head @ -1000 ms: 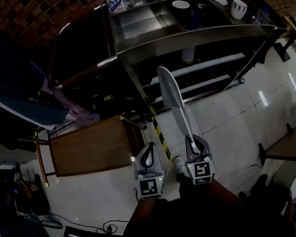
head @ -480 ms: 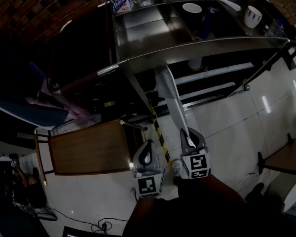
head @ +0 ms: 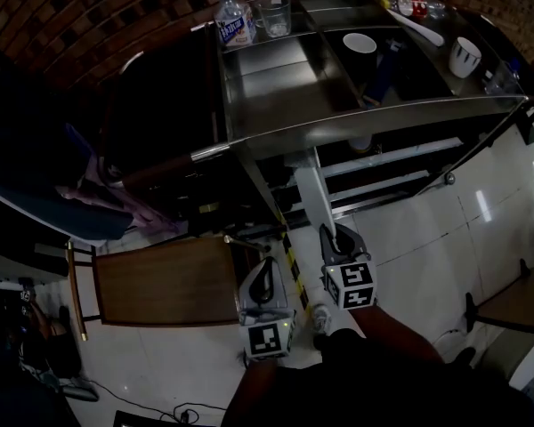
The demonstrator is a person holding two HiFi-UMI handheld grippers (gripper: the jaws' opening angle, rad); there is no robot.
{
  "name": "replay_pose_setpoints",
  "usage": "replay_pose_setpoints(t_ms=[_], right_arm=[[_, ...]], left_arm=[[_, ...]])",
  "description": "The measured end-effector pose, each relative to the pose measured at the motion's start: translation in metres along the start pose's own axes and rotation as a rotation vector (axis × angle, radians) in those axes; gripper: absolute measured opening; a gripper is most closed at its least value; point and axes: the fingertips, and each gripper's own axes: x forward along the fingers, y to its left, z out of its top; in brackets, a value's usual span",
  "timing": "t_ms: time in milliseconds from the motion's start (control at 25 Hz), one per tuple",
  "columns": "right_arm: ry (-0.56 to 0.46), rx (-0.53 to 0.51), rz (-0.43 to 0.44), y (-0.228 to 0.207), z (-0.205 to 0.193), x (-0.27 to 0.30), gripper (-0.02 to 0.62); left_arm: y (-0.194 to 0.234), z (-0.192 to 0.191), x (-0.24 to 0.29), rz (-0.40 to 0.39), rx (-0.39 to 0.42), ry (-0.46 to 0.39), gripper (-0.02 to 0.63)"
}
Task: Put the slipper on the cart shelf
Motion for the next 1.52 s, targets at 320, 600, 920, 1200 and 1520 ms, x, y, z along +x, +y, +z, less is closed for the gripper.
replay_pose_setpoints(t_ms=[320, 600, 920, 1200, 1520], right_arm=[[0.087, 0.086, 0.048, -0.012, 0.023, 0.054, 0.038], [0.098, 0.225, 0.082, -0.023, 0.045, 0.089, 0.038], [0.119, 0.279, 0.078, -0.027, 0.056, 0.132, 0.039], [0.161, 0.292, 0.019, -0.041, 0.046, 0.151, 0.040], [0.138, 0.177, -0.001, -0.043, 0.052, 0.158, 0.058]], left_arm=[[0.018, 0.012, 0.004, 0.035, -0.019, -0.015, 0.015], [0.020, 0.033, 0.000, 0.045, -0.027, -0.069, 0.016], [0.016, 0.030, 0.000, 0.048, -0.035, -0.072, 0.016], [0.022, 0.036, -0.005, 0.063, -0.041, -0.084, 0.015], [0.028, 0.032, -0.014, 0.082, -0.070, -0.077, 0.015]])
